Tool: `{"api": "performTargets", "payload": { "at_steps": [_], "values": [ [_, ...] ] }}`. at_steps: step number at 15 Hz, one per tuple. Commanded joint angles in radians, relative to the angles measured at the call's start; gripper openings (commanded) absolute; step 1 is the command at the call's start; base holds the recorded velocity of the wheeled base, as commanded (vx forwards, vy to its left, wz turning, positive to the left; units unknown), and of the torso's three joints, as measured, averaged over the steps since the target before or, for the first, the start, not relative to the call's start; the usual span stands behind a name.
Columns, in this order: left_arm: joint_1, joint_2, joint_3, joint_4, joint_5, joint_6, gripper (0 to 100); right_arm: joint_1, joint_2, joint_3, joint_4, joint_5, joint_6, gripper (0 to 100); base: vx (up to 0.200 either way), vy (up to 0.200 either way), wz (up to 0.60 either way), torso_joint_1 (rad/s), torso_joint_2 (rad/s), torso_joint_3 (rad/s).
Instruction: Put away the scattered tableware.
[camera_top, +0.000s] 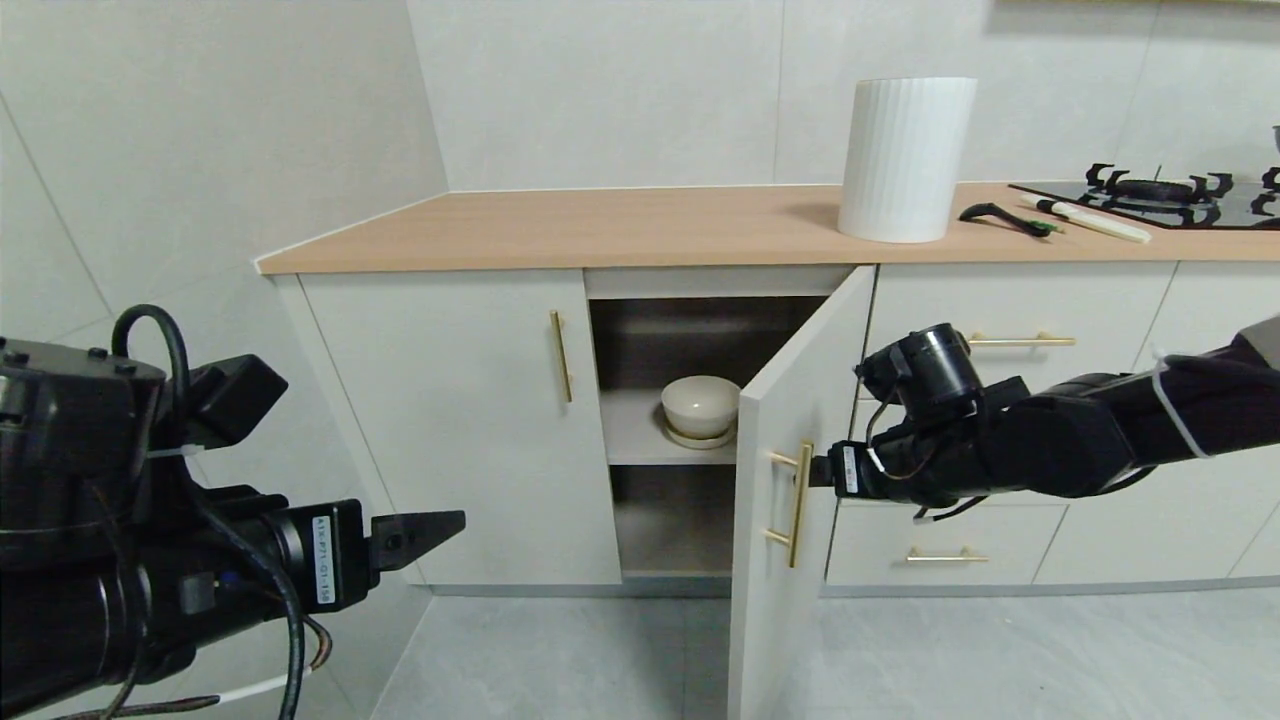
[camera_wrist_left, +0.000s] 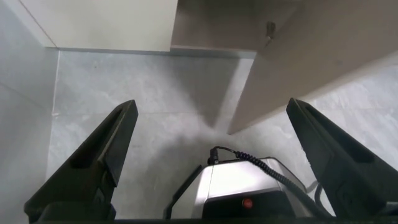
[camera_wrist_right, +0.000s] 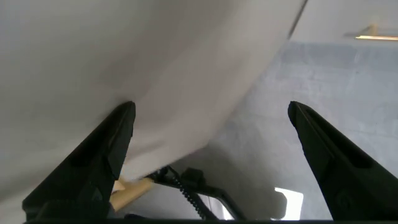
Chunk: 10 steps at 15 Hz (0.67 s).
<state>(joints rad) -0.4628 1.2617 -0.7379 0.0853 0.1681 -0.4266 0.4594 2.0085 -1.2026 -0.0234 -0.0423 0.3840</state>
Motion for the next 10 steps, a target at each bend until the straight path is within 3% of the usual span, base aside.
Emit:
{"api": "performTargets", "payload": {
  "at_steps": [1,8,10],
  "values": [
    [0.0,0.001,0.002,0.001,0.001,0.0,100,0.001,0.064,-0.012,-0.004,-0.002,0.001,100,0.0,0.0,0.0,0.0,0.0,0.0],
    [0.001,-0.002,0.0,0.001,0.011,0.002,100,0.013,0.107,-0.008,-0.127,-0.007,0.05,100,0.0,0.0,0.0,0.0,0.0,0.0],
    [0.021,0.005,0.0,0.001,0.011,0.002,100,0.019,0.118,-0.008,-0.164,-0.007,0.07,100,0.2,0.0,0.0,0.002,0.0,-0.002]
  ]
}}
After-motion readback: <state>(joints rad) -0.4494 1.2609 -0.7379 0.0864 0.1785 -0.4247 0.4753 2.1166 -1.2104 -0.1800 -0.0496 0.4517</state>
